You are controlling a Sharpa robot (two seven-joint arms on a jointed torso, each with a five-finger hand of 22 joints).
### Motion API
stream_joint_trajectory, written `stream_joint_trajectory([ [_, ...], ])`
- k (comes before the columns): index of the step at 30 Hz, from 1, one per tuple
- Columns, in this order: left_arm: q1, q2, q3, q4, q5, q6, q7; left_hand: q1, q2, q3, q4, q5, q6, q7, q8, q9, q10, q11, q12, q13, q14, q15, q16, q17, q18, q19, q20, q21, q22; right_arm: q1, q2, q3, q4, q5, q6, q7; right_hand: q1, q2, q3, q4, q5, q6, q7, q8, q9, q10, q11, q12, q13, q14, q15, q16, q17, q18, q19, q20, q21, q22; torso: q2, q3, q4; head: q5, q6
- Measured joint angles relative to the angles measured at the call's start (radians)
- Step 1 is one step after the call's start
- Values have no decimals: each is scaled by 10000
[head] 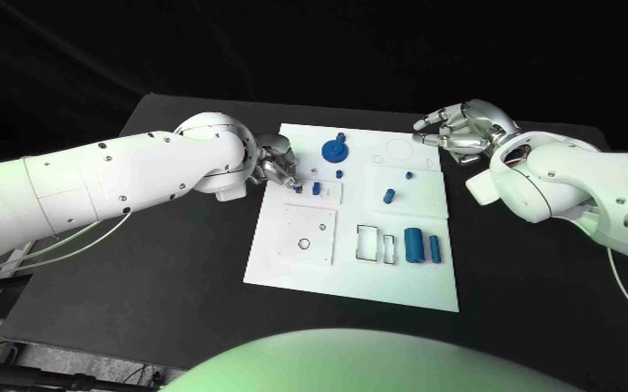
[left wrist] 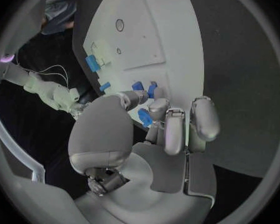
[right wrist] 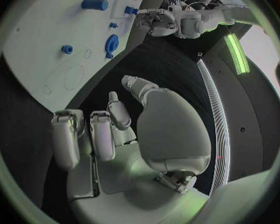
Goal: Assemble the parts on the task board
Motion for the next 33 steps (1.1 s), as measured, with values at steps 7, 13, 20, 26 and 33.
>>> stream_joint_trajectory([
  [7, 7, 25, -10, -30, -4, 27, 7, -26, -25, 0, -1, 0, 0, 1, 1, 0, 0, 1, -3, -1, 0, 1, 0, 0, 0, 0, 0, 0, -1, -2, -1, 0, -1, 0, 4, 0, 0, 0, 0, 0, 0, 0, 0, 0, 0, 0, 0, 0, 0, 0, 0, 0, -1, 0, 0, 0, 0, 0, -2, -3, -1, -19, -1],
  [13, 7, 26, -13, -30, -5, 31, 24, -26, -26, 1, -1, 0, 1, 2, 1, -1, 1, -1, 27, 4, 0, 1, 0, 0, 0, 0, 0, 0, -1, -4, -4, 0, -1, 1, 8, 0, 0, 0, 0, 0, 0, 0, 0, 0, 0, 0, 0, 0, 0, 0, 0, 0, 0, 0, 0, 0, 0, -1, -2, -2, -4, -27, -1],
  [20, -6, 28, -32, -23, -5, 61, 36, -48, -48, 2, -2, 0, 30, -26, -3, -33, 35, -35, 50, 15, 0, 1, 0, 0, 1, 0, 0, -1, -2, -7, -5, 0, -1, 1, 12, 0, 0, 0, 0, 0, 0, 0, 0, 0, 0, 0, 0, 0, 0, 0, 0, 0, 0, 0, 0, 0, 0, 7, 0, -1, -4, -38, -1],
  [26, -5, 29, -32, -23, 10, 81, 37, -48, -47, 237, -238, 1, 31, -25, -8, -32, 72, 1, 50, 14, 0, 1, 0, 0, 0, -1, 0, -1, -3, -9, -1, 0, -1, 2, 15, 0, 0, 0, 0, 0, 0, 0, 0, 0, 0, 0, 0, 0, 0, 0, 0, 0, 0, 0, 0, 0, 0, 6, -2, 1, 0, -33, -1],
  [33, -5, 39, -32, -33, 13, 84, 25, -46, -45, 238, -238, 32, 39, -2, -10, -32, 72, 1, 50, 22, -1, 1, 0, 0, 0, -1, 0, -1, -4, -13, 0, 0, -4, 2, 17, 0, 0, 0, 0, 0, 0, 0, 0, 0, 0, 0, 0, 0, 0, 0, 0, 0, -1, 1, 0, 0, 0, 5, -3, 0, -1, -27, -1],
])
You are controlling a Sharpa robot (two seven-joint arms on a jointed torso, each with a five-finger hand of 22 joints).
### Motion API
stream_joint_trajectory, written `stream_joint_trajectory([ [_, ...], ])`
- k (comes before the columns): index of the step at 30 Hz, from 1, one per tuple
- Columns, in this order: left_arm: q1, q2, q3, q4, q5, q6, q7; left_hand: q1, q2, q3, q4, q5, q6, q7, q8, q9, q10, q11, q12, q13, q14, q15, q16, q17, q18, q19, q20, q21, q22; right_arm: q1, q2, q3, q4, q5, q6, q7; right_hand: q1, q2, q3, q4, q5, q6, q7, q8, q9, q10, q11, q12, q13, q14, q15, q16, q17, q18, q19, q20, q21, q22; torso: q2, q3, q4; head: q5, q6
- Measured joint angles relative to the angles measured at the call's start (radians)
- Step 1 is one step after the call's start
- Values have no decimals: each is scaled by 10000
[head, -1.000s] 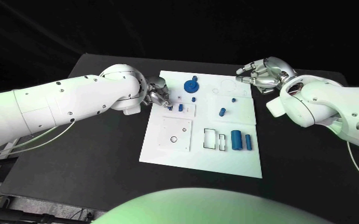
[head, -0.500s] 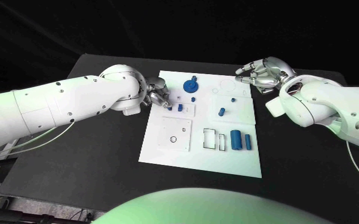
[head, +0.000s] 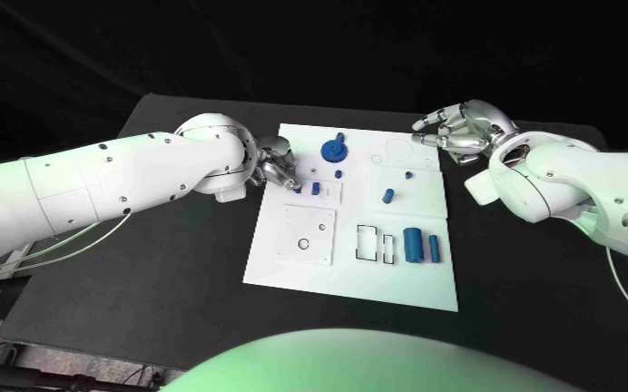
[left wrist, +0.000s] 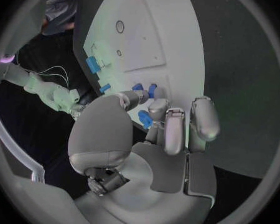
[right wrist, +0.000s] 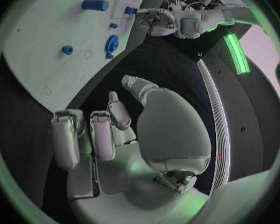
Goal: Assemble the parts on the task board
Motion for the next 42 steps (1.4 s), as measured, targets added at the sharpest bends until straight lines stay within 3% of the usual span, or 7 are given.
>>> stream_joint_trajectory([
  [9, 0, 5, 0, -2, -2, 34, -17, 3, 3, 0, -1, 1, -5, 6, -30, 1, 0, 0, 0, 47, 0, 0, 0, 0, 1, 0, 0, 35, -1, -4, 2, 0, -6, 1, 1, 0, 0, 0, 0, 0, 0, 0, 0, 0, 0, 0, 0, 0, 0, 0, 0, 0, 0, -1, 0, 0, 0, -1, 1, -1, 0, 5, 0],
  [15, 1, 8, -1, 10, 13, 50, -35, -72, 60, 0, -2, 231, 34, -2, 27, -40, 129, -53, 102, 209, 0, 0, 0, 0, 1, 35, -35, 36, 51, -11, 9, 0, -16, 3, 1, 0, 0, 0, 0, 3, 0, 0, 0, 6, 0, 0, 0, 0, 0, 0, 0, 0, 0, -1, 0, 0, -5, -2, 4, 2, -2, 7, 0],
  [22, 1, 14, -2, 3, 92, 44, -82, -506, 20, 9, -12, 319, 109, -73, 71, -82, 323, -75, 214, 389, -7, -6, 0, 0, 1, 35, -35, 36, 68, -17, 7, 0, -20, 8, 0, 0, 0, 0, 4, 65, 0, 0, 0, 77, 0, 0, 0, 0, -9, 0, 0, 0, 0, 0, 0, 0, -41, -3, 2, 5, -3, -6, 0],
  [23, 1, 16, -2, -3, 104, 40, -87, -559, 14, 42, -45, 319, 124, -89, 73, -94, 324, -76, 214, 387, -36, -35, 0, 0, 1, 35, -35, 36, 68, -17, 5, 0, -20, 9, 0, 0, 0, 0, 4, 65, 0, 0, 0, 77, 0, 0, 0, 0, -9, 0, 0, 0, 0, -1, 0, 0, -41, -3, 1, 5, -3, -8, 0],
  [24, 1, 19, -3, -10, 116, 35, -92, -644, -10, 462, -465, 319, 125, -88, 74, -114, 324, -76, 214, 386, -37, -35, 0, 0, 1, 35, -35, 36, 68, -17, 4, 0, -20, 10, 0, 0, 0, 0, 4, 65, 0, 0, 0, 77, 0, 0, 0, 0, -9, 0, 0, 0, -1, -1, 0, 0, -41, -3, 1, 6, -3, -9, 0],
  [38, 1, 109, -7, -148, 272, 10, -149, -1102, 30, 369, -563, 105, 249, -184, 103, -221, 411, -160, 214, 410, -3, -77, 0, 0, 1, 71, -71, 35, 56, -19, -8, 0, -19, 23, -1, 3, 0, 0, -21, 139, 0, 0, 0, 77, 0, 0, 0, 0, -35, 0, 0, 0, 0, 0, 0, 0, -40, -5, 6, 4, -12, -33, 0],
  [42, 3, 126, -10, -182, 312, 10, -163, -1174, 35, 492, -772, 44, 257, -200, 121, -271, 411, -160, 214, 431, -34, -108, 0, 0, 1, 71, -71, 35, 56, -19, -9, 0, -18, 29, -1, 4, 0, 0, -14, 156, 0, 0, 0, 77, 0, 0, 0, 0, -35, 0, 0, 0, 0, -1, 0, 0, -40, -5, 6, 4, -11, -43, 0],
])
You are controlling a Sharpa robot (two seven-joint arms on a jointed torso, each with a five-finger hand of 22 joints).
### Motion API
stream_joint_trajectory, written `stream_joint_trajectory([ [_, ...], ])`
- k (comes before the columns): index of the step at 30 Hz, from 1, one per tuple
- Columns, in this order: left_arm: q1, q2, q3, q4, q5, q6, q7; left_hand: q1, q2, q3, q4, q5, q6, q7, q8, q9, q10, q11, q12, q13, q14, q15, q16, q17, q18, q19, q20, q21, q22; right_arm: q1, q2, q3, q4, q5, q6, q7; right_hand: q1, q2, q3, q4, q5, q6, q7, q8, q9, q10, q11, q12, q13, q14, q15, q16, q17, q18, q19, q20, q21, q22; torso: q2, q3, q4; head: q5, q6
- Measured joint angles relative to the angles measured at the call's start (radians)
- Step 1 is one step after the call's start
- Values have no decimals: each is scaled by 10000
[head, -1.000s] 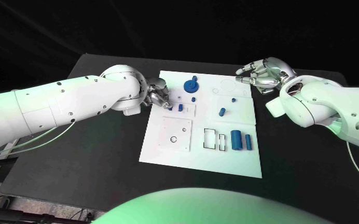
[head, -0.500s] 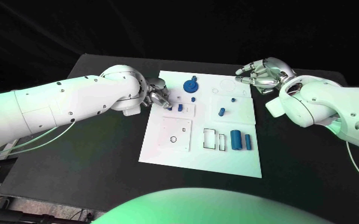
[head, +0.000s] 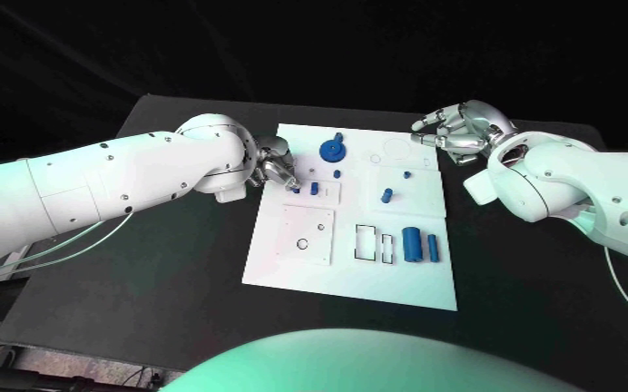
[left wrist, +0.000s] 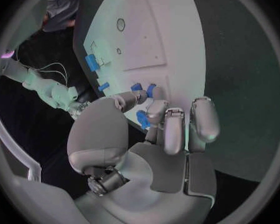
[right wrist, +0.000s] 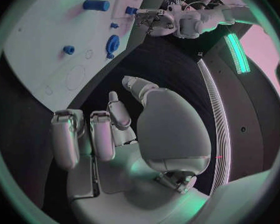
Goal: Assemble the parts on the task board
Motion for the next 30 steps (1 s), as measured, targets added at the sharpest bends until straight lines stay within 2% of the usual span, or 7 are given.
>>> stream_joint_trajectory([
  [7, 0, 17, -6, -26, 36, 3, -18, -43, -43, -74, -61, -1, 37, -36, 0, -66, 0, 0, 0, 32, 37, -37, 0, 0, -1, 0, 0, 0, 0, 0, -1, 0, 0, 13, 0, 2, -1, 1, 0, 0, 0, 0, 0, 0, 0, 0, 0, 0, 0, 0, 0, 0, 0, 1, 0, 0, 0, -1, 0, -4, 8, -11, 0],
  [18, 0, 41, -14, -64, 76, 8, -49, -120, -42, -454, 207, 0, 79, -78, 0, -130, 4, -5, 11, 118, 36, -37, 0, 0, -1, 36, -36, -1, 21, 0, -8, 0, 1, 27, 1, 5, -42, 42, 0, -1, 0, 0, 0, 0, 0, 0, 0, 0, 0, 0, 0, 0, 8, 0, 0, 0, 0, 7, -6, -10, 11, -15, 0],
  [25, -3, 56, -19, -98, 81, 2, -94, -199, -120, -1114, 591, -49, 204, -122, -59, -242, 36, -37, 40, 158, 36, -36, 0, 0, -1, 36, -36, -1, 38, -1, -18, 0, -4, 32, 1, 7, -42, 42, 0, -1, 0, 0, 0, 0, 0, 0, 0, 0, 0, 0, 0, 0, 7, 0, 0, 0, 0, 6, -4, -11, 12, -16, 0],
  [30, -6, 66, -21, -116, 85, 0, -123, -239, -80, -1399, 795, -49, 205, -123, -80, -283, 36, -37, 40, 188, 36, -36, 0, 0, 0, 36, -36, -1, 38, -1, -20, 0, -8, 34, 1, 7, -42, 41, 1, -1, 0, 0, 0, 0, 0, 0, 0, 0, 0, 0, 0, 0, 7, 0, 0, 0, 1, 6, -4, -15, 12, -16, 0],
])
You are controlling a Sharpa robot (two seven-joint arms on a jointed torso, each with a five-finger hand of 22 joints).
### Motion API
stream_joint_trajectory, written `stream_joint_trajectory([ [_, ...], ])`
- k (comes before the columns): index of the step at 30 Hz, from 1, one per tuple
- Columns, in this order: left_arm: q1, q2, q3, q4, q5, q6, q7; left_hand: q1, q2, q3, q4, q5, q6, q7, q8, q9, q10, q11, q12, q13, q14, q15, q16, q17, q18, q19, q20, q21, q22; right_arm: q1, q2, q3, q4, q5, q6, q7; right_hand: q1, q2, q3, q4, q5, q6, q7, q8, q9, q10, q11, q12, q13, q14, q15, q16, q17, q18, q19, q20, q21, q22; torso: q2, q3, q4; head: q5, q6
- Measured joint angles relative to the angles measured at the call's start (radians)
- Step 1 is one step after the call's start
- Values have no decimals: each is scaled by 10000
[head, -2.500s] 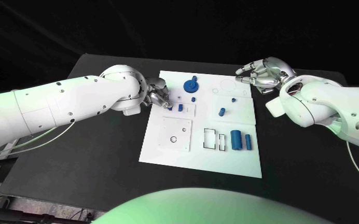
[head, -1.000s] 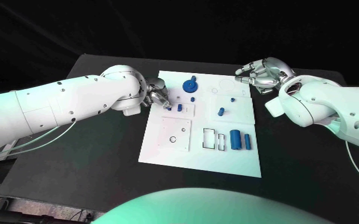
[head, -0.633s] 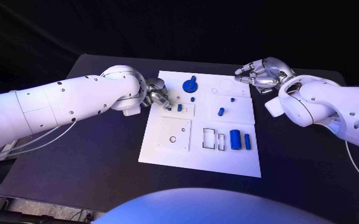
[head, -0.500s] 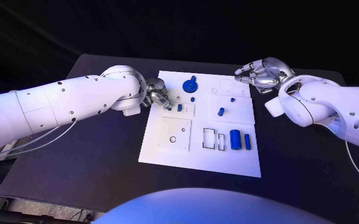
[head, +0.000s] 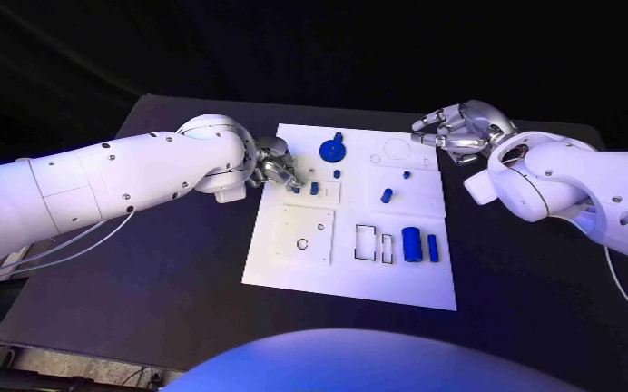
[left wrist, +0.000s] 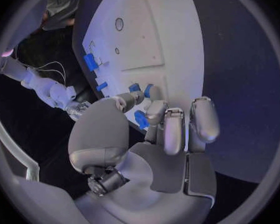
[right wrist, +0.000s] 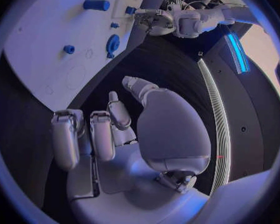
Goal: Assemble the parts on the task board
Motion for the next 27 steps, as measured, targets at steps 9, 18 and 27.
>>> stream_joint_trajectory([
  [9, 0, 1, 0, -16, 6, -2, -39, 0, 0, -315, 175, 0, 50, 21, -20, -47, 0, 1, 0, 33, 0, 0, 0, 0, 0, 37, -37, -1, 31, 0, -2, 0, -8, 3, 0, 0, 0, 0, 0, 0, 0, 0, 0, 0, 0, 0, 0, 0, 0, 0, 0, 0, -1, -1, 0, 0, 0, -1, -1, 5, -3, 0, 0],
  [18, 0, -7, 0, -20, 11, -10, -67, 0, 0, -484, 289, 0, 50, 21, -20, -69, -1, 1, 0, 33, 0, 0, 0, 0, 0, 36, -37, -2, 30, -2, -2, 0, -15, 7, 0, 2, 0, 0, -3, 35, 0, 0, 0, 0, -10, 0, 0, 0, 0, 0, 0, 0, -2, 0, 0, 0, 0, -3, -1, 5, -4, 1, 0],
  [27, -1, -39, 8, -8, 12, -33, -84, 1, 0, -1305, 789, -30, 124, 22, -60, -169, 37, -37, 40, 112, 0, 1, 0, 0, 0, 36, -36, -2, 100, -10, 0, 0, -28, 13, 0, 8, 1, 0, -5, 60, 0, 0, 0, 0, -10, 0, 0, 0, 0, 0, 0, 0, -3, 0, 0, 0, 0, -4, -1, 10, -5, -17, 0],
])
